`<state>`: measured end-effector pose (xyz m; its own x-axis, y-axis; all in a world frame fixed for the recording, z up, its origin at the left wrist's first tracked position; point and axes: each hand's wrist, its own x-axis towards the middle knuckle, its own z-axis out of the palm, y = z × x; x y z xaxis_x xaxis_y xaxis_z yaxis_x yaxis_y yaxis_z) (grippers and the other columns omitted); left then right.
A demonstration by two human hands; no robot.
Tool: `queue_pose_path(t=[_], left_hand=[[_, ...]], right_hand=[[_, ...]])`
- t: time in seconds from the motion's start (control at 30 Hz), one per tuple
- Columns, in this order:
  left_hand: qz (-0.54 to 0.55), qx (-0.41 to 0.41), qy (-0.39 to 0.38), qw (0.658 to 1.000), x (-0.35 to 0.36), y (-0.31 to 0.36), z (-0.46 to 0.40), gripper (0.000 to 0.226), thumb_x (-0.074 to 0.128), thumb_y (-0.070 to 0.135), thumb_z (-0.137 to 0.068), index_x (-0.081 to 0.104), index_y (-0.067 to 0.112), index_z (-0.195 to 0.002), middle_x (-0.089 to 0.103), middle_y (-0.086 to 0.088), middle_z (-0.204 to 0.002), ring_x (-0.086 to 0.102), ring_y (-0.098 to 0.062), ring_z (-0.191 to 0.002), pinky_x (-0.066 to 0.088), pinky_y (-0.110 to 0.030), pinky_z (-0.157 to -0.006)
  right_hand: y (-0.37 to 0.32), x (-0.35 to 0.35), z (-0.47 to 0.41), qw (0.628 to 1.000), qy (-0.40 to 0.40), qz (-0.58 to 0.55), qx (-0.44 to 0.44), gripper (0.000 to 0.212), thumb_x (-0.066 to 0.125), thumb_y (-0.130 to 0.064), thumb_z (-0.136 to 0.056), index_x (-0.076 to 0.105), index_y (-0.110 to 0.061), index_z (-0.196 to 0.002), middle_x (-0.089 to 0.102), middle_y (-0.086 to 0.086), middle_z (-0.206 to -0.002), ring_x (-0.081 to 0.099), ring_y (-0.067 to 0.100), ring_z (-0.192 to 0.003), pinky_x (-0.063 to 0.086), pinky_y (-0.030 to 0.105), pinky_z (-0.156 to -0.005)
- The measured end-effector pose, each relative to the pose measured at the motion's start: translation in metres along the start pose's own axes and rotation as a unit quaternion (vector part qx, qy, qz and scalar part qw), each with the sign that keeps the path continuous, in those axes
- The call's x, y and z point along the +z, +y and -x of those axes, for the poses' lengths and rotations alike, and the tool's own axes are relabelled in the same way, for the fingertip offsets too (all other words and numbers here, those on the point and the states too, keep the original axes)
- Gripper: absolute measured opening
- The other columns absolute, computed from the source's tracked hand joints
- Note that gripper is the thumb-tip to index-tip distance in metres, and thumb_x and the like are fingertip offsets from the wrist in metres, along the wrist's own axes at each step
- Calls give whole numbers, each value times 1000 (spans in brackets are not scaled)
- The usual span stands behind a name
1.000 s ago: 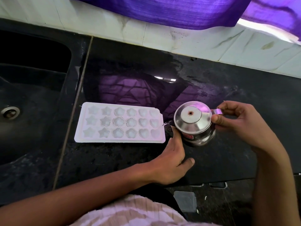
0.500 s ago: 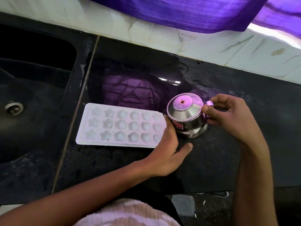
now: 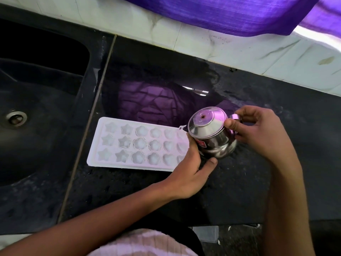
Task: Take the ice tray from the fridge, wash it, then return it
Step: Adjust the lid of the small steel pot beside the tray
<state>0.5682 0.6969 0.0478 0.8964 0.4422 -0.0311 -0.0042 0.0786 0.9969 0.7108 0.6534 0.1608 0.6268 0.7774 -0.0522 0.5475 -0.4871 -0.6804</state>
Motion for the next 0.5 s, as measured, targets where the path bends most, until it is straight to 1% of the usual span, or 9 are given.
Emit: queue_pose_path(t=[0.03,0.13,0.23,0.33,0.43,0.5], left_hand=[[2,-1,-1,1000,0,1,0,80,46,18,-96,-12,13,-150,9,18,-155,8,21,-135,10,-1,-107],[10,-1,-1,1000,0,3,1,75,43,21,-98,-11,16,-150,9,34,-144,9,29,-129,10,2,-104],[19,6,5,1000,1,6,1,75,40,28,-96,-11,18,-150,9,31,-145,9,25,-132,10,0,-107],[21,2,1,1000,0,6,1,75,38,30,-96,-13,19,-150,7,34,-144,8,27,-131,9,0,-106],[14,7,2,1000,0,7,2,73,40,24,-98,-12,16,-150,6,38,-139,8,31,-127,10,3,-103],[15,14,7,1000,0,9,3,71,41,19,-100,-10,15,-150,7,39,-138,9,32,-125,11,4,-102]], right_hand=[[0,0,0,1000,-2,0,-1,53,63,-70,-47,64,-23,-71,70,-1,-70,70,22,-70,56,51,-74],[-1,-1,1,1000,-4,5,-4,52,64,-68,-48,64,-22,-72,70,0,-70,70,22,-68,57,50,-73],[-3,-2,3,1000,-3,3,-7,52,64,-67,-49,64,-21,-72,70,1,-70,70,22,-68,57,50,-72],[-5,-2,4,1000,-3,-5,-7,51,65,-65,-50,65,-20,-73,71,1,-71,70,22,-68,57,50,-71],[-6,-3,5,1000,-1,-13,-9,48,66,-62,-51,65,-19,-74,71,1,-71,70,22,-68,58,50,-70],[-5,-3,5,1000,0,-21,-9,43,68,-56,-56,65,-18,-75,70,0,-70,69,22,-68,59,48,-70]])
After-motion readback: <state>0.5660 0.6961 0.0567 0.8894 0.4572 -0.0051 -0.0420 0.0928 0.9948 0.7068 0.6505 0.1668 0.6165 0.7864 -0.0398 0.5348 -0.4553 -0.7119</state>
